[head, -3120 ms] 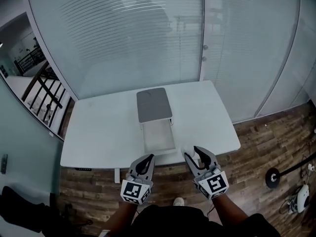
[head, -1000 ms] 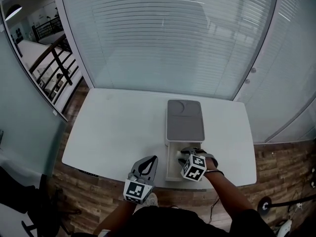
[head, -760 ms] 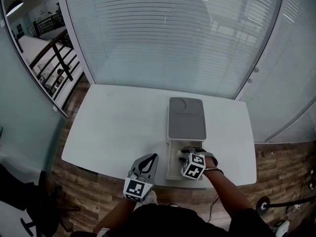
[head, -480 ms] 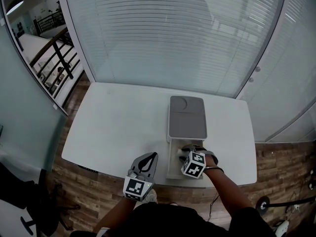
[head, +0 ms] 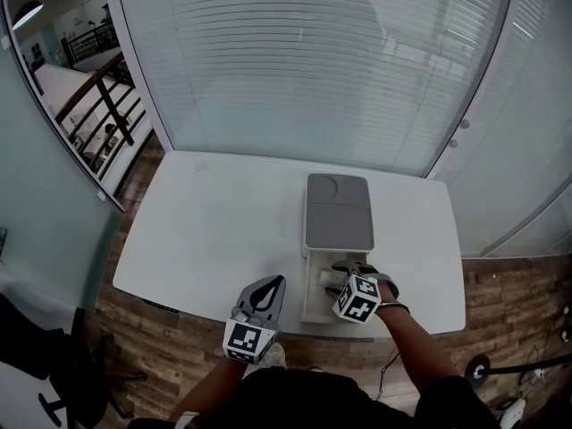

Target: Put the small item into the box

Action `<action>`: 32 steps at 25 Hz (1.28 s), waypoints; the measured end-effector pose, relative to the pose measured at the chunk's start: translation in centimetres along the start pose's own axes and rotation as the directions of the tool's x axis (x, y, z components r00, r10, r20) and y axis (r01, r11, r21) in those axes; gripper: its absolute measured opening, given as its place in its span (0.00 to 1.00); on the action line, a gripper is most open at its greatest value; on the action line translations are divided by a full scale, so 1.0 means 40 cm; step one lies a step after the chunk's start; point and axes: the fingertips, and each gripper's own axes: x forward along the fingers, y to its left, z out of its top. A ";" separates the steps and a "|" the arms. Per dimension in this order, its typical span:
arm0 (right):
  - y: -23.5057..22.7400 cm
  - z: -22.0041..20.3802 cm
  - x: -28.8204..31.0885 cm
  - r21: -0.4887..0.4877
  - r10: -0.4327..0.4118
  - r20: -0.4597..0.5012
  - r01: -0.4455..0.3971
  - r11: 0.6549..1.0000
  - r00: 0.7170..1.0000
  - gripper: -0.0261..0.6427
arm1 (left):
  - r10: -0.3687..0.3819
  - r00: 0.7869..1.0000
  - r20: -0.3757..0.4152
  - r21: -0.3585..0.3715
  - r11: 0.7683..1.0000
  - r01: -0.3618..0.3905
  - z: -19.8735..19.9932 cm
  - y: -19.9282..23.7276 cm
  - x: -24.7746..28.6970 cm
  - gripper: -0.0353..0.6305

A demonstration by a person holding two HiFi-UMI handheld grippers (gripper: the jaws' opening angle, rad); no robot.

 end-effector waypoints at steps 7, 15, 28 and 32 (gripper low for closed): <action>-0.009 0.067 -0.101 0.097 -0.097 0.176 0.080 0.992 0.980 0.41 | -0.016 1.000 0.011 0.010 1.000 0.016 0.008 -0.016 0.002 0.07; -0.094 0.168 -0.312 0.454 -0.385 0.555 0.119 0.883 0.737 0.33 | -0.034 0.999 0.010 0.011 0.999 0.034 0.025 -0.045 0.006 0.07; -0.125 0.111 -0.511 0.719 -0.703 0.527 0.191 0.668 0.478 0.05 | -0.094 0.994 0.060 0.044 0.995 0.091 0.090 -0.104 0.004 0.07; -0.119 0.084 -0.534 0.751 -0.739 0.499 0.198 0.629 0.453 0.05 | -0.093 0.991 0.096 0.056 0.995 0.088 0.116 -0.108 0.003 0.07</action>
